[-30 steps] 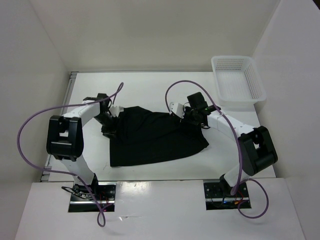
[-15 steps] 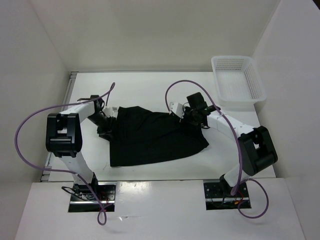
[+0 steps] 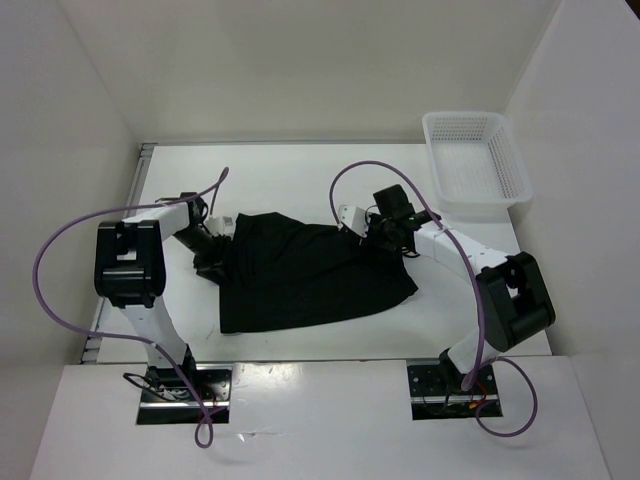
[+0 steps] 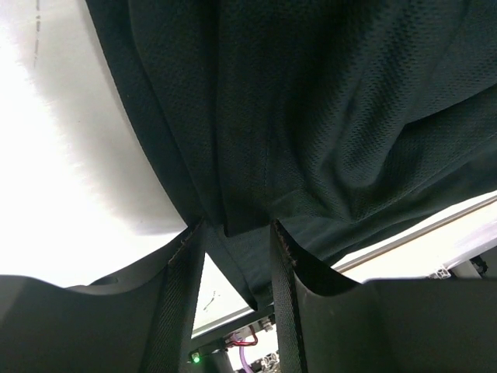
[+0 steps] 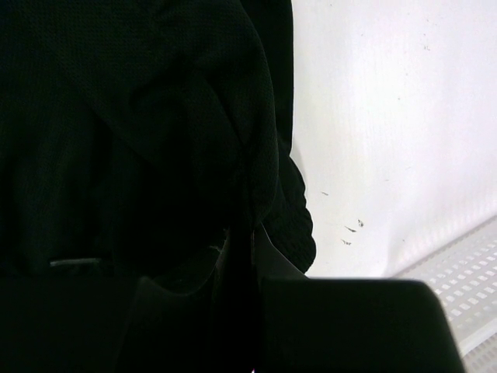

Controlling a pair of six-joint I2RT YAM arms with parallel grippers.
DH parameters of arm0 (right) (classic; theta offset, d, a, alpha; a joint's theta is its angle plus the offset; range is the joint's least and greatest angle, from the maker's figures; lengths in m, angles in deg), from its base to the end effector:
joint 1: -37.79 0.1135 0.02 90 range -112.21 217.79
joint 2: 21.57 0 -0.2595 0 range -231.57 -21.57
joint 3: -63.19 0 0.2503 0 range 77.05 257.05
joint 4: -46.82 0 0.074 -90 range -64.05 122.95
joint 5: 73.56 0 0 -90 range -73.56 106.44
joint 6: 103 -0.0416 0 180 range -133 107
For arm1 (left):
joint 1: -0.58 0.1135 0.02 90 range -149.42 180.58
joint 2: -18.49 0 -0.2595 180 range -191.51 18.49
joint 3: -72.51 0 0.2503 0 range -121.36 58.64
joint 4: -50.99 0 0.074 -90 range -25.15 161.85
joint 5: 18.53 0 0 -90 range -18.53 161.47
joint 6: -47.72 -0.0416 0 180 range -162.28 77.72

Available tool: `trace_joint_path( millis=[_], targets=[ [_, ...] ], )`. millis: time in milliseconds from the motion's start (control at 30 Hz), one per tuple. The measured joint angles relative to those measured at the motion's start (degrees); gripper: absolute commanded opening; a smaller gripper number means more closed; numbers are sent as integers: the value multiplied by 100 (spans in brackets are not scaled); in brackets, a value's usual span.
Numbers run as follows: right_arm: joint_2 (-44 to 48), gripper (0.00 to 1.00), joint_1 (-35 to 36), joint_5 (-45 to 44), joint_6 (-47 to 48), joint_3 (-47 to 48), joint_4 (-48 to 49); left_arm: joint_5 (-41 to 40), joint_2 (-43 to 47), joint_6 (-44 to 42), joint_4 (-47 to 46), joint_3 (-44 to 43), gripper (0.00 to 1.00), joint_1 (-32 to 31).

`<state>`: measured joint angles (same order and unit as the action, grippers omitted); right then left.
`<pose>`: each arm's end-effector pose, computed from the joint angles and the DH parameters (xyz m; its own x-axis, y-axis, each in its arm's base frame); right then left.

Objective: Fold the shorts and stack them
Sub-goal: Fold the shorts

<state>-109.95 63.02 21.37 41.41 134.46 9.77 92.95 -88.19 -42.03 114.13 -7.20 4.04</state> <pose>0.2875 0.1394 0.2057 -0.0444 -0.9166 -0.3974 -0.8700 0.2310 -0.4356 0.3177 0.0039 0.1359 -0.9979 -0.0644 0.0035 -0.0612 0.9285 -0.3662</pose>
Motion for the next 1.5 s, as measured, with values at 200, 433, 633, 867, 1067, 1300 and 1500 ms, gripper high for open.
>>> trace_joint_path(
  millis=[200, 433, 633, 867, 1067, 1300, 1500],
  targets=[
    [0, 0, 7, 0, 57, 0, 0, 11, -87, 4, 0, -168, 35, 0],
    [-37, 0, 42, -2, 72, -2, 0, 48, -101, -2, -92, -319, 29, -35],
    [-39, 0, 46, -22, 105, -2, 0, 33, -127, 0, -72, -317, 30, -133],
    [-39, 0, 50, -68, 184, -2, 2, 35, -271, 0, 166, -313, 30, -164],
    [-39, 0, 52, -85, 251, -7, 9, 26, -271, 0, 308, -313, 14, -164],
    [-39, 0, 52, -127, 249, -61, 28, 13, -310, 0, 505, -522, 0, -164],
    [-39, 0, 52, -175, 245, -63, 81, -61, -313, -2, 686, -1399, 0, -90]
  ],
)
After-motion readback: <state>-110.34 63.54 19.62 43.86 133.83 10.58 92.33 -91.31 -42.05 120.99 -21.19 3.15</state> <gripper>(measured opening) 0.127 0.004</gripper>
